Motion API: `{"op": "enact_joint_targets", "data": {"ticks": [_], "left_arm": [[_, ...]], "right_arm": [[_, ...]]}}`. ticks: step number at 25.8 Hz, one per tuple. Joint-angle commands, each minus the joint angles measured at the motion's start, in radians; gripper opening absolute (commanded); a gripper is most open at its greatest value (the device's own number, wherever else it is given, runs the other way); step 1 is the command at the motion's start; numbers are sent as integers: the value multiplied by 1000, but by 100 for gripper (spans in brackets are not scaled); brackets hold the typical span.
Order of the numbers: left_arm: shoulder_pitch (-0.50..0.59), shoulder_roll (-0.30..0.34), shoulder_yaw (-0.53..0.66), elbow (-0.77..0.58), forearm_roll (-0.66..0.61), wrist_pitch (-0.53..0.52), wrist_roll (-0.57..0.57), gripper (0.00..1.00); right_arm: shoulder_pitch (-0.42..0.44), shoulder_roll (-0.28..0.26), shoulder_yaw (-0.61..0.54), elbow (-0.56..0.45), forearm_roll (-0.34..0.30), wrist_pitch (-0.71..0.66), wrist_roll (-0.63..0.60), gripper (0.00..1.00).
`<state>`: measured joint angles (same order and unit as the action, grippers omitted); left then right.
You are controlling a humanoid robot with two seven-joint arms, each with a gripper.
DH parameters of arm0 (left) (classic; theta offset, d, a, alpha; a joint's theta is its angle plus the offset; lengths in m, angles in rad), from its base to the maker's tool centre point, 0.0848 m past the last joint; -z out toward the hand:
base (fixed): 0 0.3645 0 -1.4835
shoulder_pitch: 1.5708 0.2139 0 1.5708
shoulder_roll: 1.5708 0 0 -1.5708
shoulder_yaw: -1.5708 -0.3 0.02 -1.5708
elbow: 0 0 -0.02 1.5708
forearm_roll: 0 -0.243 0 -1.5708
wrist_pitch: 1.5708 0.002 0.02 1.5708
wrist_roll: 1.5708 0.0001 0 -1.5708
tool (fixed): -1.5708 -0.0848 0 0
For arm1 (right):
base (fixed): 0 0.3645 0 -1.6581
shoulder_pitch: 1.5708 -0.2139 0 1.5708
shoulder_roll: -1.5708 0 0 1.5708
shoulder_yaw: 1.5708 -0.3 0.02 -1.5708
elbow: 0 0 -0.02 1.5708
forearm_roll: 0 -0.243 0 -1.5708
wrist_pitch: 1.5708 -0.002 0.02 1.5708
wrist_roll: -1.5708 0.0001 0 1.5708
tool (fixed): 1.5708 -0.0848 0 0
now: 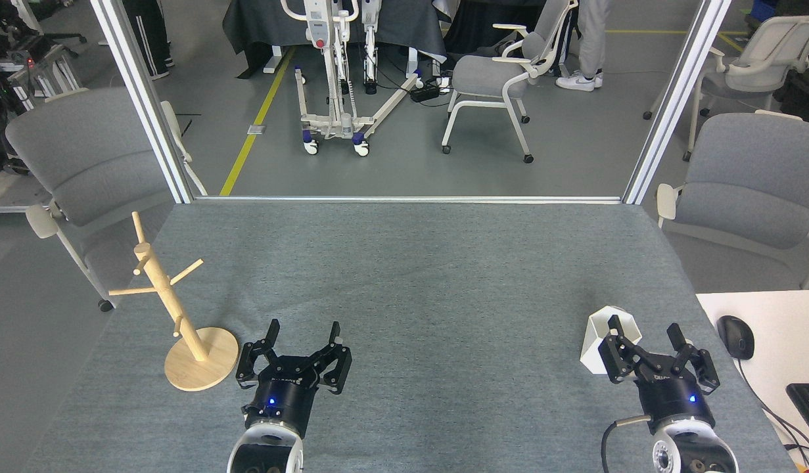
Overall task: Hang cup on storage rack
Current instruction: 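Move the right gripper toward the white hexagonal cup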
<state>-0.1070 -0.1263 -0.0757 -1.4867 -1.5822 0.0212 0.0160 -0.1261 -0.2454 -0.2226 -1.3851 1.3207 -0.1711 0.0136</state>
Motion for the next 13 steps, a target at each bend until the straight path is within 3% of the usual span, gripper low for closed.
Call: {"op": "enact_joint_targets", "data": {"ticks": [1, 4, 13], "left_arm": [[0, -3, -3, 5, -4, 22, 2, 99], [-5, -4, -3, 0, 2, 65, 28, 100], [-14, -4, -6, -52, 10, 54, 19, 99]], "right_arm": [[0, 0, 0, 0, 0, 1, -3, 100], [0, -2, -1, 0, -1, 1, -3, 100], [-1, -2, 0, 0, -1, 1, -3, 100]]}}
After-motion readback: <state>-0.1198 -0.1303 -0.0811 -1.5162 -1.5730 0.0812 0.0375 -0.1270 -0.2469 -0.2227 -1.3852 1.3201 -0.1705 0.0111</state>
